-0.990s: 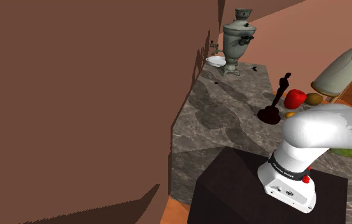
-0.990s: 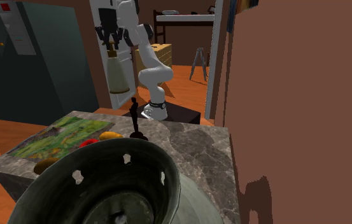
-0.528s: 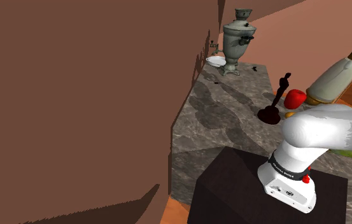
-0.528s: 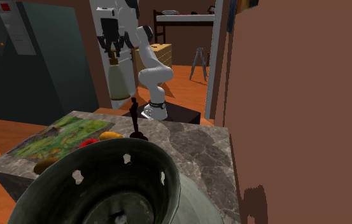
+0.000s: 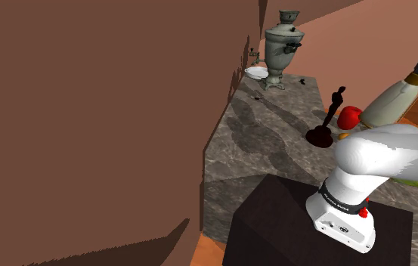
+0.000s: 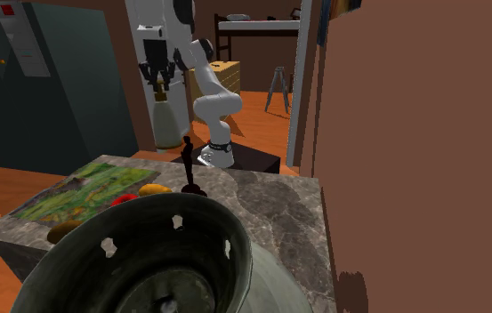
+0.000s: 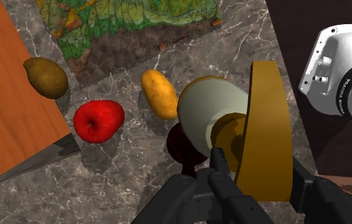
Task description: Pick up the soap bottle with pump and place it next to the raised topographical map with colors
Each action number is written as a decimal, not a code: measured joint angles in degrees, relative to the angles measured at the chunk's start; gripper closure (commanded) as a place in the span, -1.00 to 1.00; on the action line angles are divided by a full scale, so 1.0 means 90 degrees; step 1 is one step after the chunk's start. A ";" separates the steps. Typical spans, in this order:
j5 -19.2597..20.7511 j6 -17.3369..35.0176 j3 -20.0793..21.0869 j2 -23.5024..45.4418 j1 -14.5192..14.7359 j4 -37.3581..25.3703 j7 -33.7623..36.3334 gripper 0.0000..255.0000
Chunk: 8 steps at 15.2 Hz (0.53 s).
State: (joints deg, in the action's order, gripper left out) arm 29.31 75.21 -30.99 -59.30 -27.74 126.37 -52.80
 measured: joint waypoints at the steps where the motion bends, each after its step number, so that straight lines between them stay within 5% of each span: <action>1: 0.0038 0.0061 -0.0031 -0.0066 -0.0025 0.0124 0.0005 1.00; 8: 0.0232 0.0466 -0.0220 -0.0359 -0.0135 0.0813 0.0089 1.00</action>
State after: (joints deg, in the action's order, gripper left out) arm 31.40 79.40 -32.97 -62.53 -28.95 133.69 -52.00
